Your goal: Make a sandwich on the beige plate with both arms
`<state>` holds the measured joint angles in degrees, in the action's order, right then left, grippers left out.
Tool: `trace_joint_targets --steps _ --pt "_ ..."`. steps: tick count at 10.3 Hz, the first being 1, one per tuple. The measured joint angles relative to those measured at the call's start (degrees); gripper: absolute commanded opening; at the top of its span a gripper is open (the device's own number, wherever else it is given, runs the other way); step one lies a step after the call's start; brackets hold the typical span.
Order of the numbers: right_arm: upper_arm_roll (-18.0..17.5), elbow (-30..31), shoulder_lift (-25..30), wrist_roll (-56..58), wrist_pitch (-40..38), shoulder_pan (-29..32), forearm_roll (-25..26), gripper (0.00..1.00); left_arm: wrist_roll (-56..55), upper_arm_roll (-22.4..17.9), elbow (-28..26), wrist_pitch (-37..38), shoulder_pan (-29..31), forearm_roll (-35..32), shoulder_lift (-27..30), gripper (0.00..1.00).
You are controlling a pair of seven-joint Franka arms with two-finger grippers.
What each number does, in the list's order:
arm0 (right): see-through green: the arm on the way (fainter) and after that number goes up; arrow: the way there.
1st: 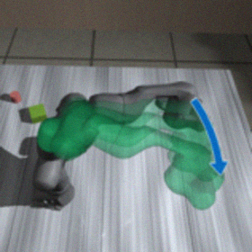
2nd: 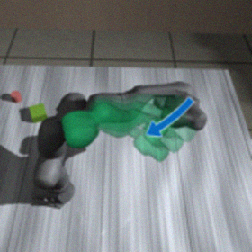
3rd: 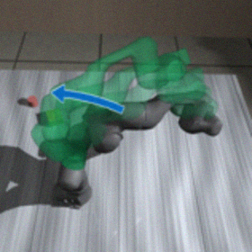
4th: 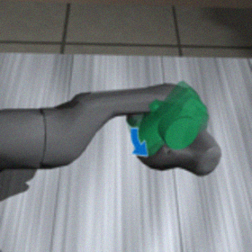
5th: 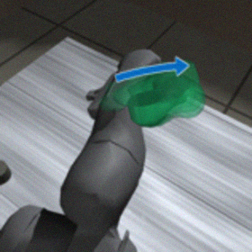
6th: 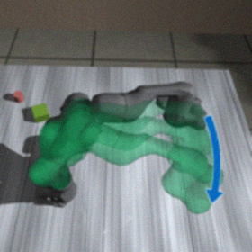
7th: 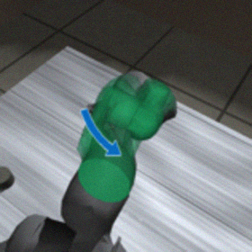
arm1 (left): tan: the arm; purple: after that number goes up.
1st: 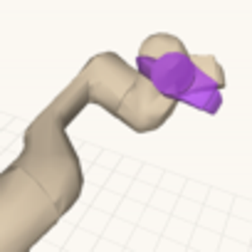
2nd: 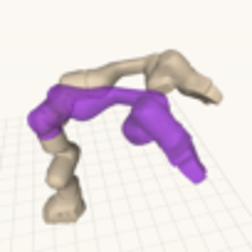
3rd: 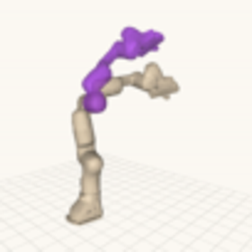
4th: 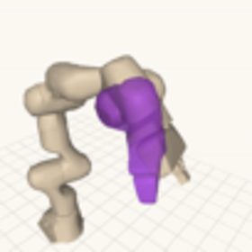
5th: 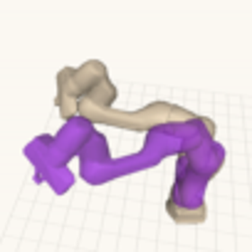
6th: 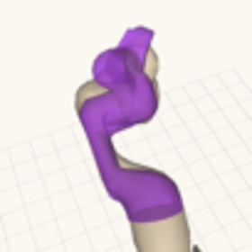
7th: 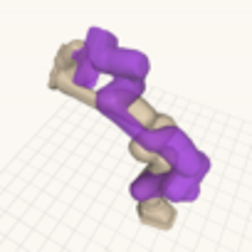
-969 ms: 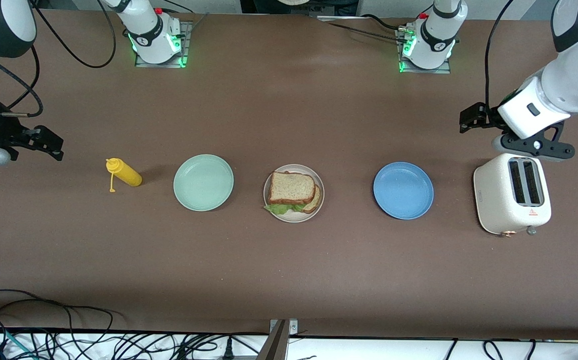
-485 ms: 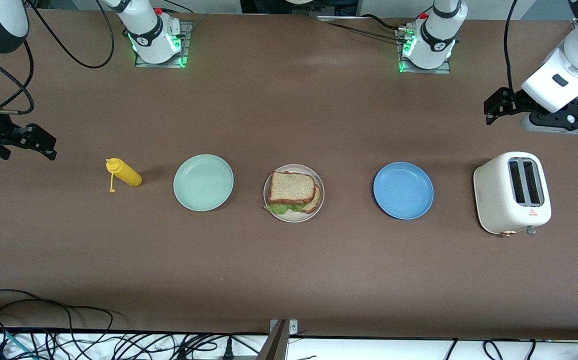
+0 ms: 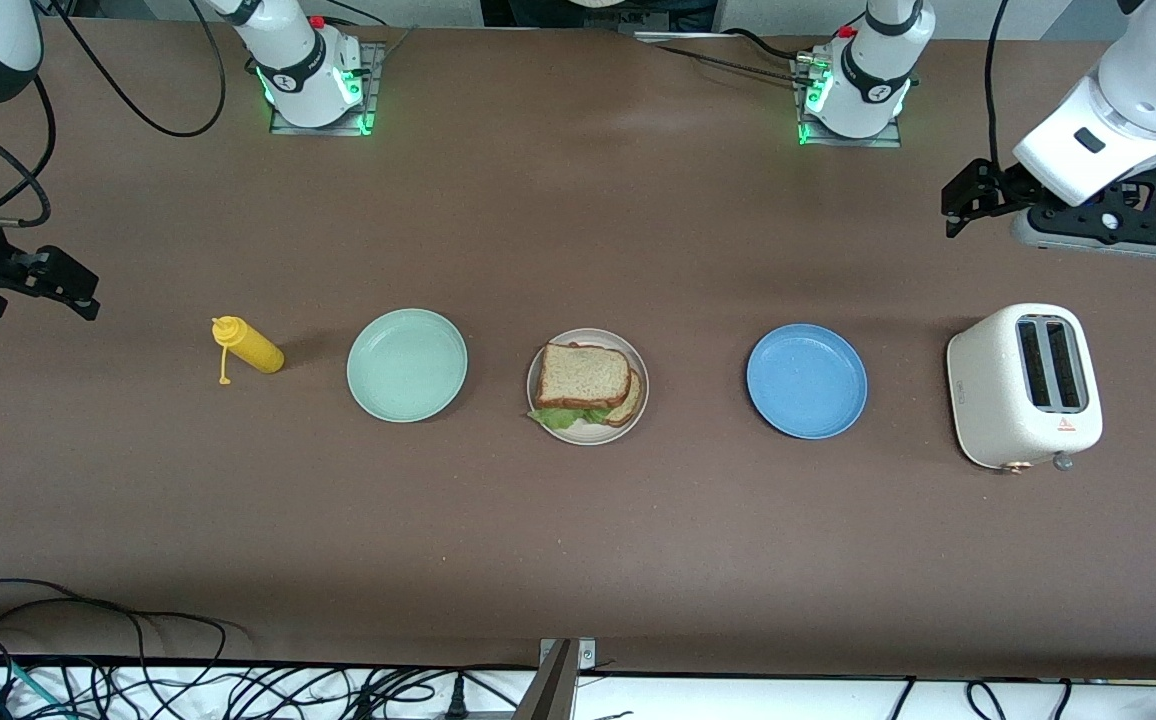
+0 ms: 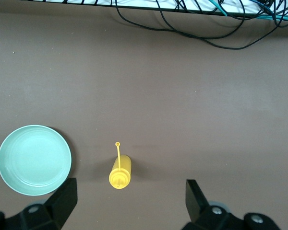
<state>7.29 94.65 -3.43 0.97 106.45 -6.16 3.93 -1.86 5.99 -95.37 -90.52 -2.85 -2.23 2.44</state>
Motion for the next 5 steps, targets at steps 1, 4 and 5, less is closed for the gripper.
trace_joint_targets --steps 1,4,5 --pt "0.00 0.00 -0.01 0.00 0.00 -0.01 0.00 1.00 -0.30 -0.48 -0.19 0.02 0.19 0.34 -0.09 1.00" --pt "0.00 -0.01 -0.04 0.00 -0.05 -0.02 0.00 1.00 -3.09 -0.57 -0.33 0.08 0.30 0.38 -0.10 1.00" --pt "0.00 -0.01 -0.05 0.00 -0.06 -0.02 0.00 1.00 -3.52 -0.58 -0.33 0.08 0.37 0.38 -0.10 1.00"
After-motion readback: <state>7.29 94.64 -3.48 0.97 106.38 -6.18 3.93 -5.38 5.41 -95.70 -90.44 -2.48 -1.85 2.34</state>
